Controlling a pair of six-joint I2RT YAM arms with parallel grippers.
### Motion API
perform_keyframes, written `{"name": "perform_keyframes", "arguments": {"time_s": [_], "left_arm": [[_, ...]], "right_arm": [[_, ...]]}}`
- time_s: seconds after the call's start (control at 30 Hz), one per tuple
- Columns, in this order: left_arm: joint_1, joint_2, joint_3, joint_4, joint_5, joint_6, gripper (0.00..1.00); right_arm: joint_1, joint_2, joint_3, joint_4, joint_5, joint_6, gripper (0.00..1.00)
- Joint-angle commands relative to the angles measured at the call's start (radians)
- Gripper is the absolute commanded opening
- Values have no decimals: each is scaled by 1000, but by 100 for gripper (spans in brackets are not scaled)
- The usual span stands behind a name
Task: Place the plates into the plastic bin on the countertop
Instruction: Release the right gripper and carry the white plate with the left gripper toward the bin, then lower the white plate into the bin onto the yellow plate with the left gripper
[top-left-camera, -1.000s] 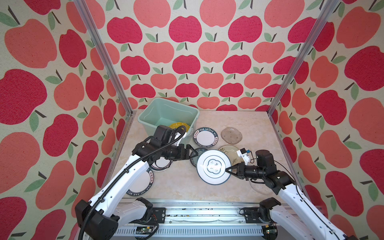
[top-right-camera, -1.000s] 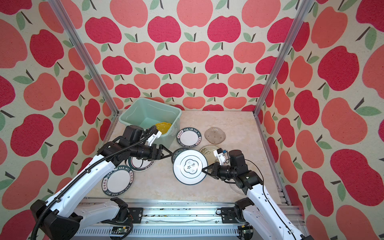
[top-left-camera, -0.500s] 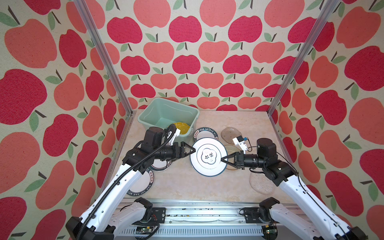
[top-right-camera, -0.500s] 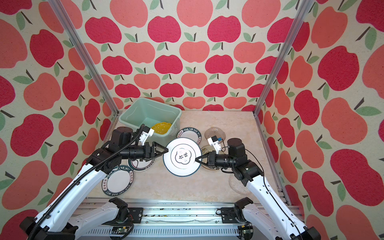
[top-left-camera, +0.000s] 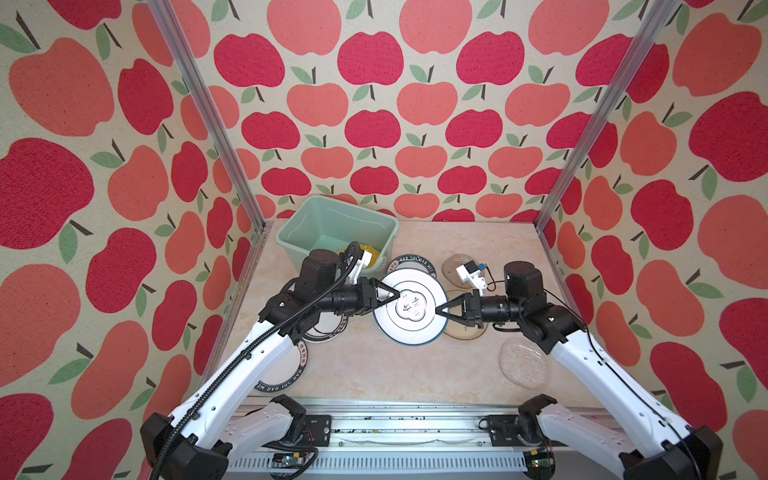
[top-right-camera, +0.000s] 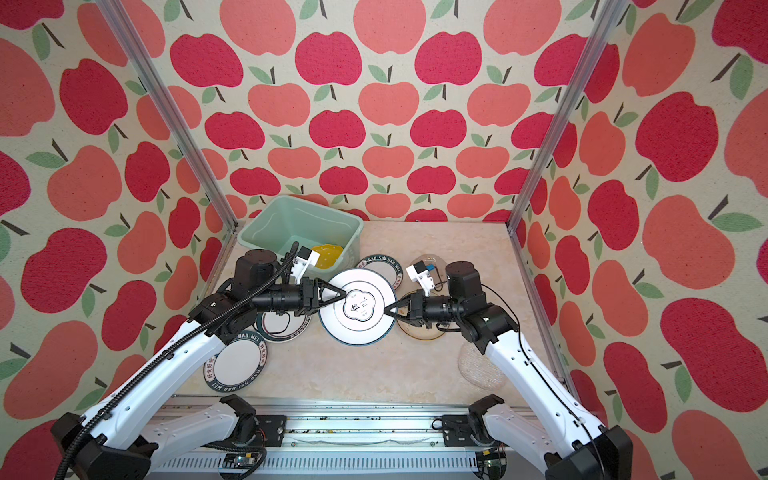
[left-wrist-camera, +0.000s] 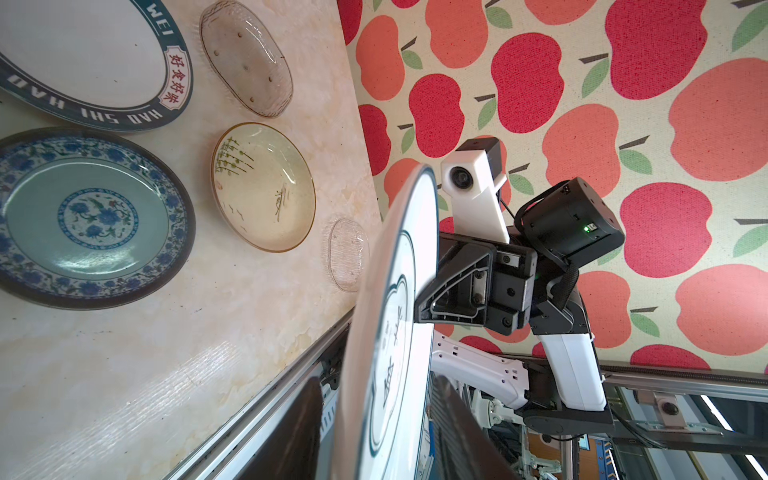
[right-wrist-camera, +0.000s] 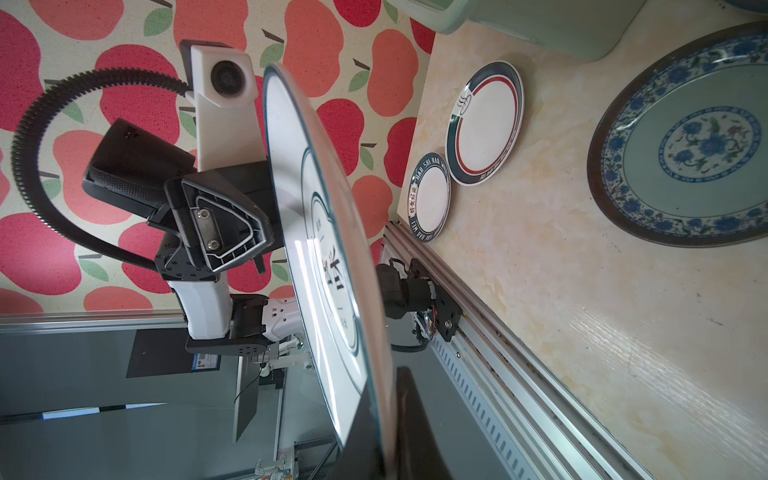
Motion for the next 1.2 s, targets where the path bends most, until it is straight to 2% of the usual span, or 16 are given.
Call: {"name": "perform_keyframes", "arguments": {"time_s": [0.0,0.1,0.37,0.47,0.53,0.63,0.7,0.8,0.9,1.03,1.17], "left_arm": [[-5,-13,16,-6,8,15,36],[-5,-19,0,1,10,4,28],[-4,-22,-8,25,19,-23,14],[-4,-21,-2,27,12,-28,3],[-1,-16,7,21,2,-26,0],[8,-3,32,1,-23,-15,0],[26,9,61,-23,-44,1,0],[77,52,123,-51,-69,31,0],[151,100,197,-53,-63,54,0],[263,198,312,-45,-2,88,0],[365,318,448,-112,-24,164,0]], "right_arm": [[15,7,23,63,-6,-2,0],[25,20,21,77,4,2,0],[31,53,49,55,15,-26,0],[31,75,76,31,17,-49,0],[30,88,99,6,24,-69,6],[27,107,139,-67,55,-121,27],[16,114,171,-120,82,-149,49],[-12,110,218,-197,125,-190,63],[-48,91,248,-257,167,-219,70],[-92,61,270,-339,225,-256,71],[-116,62,255,-396,231,-290,71]]}}
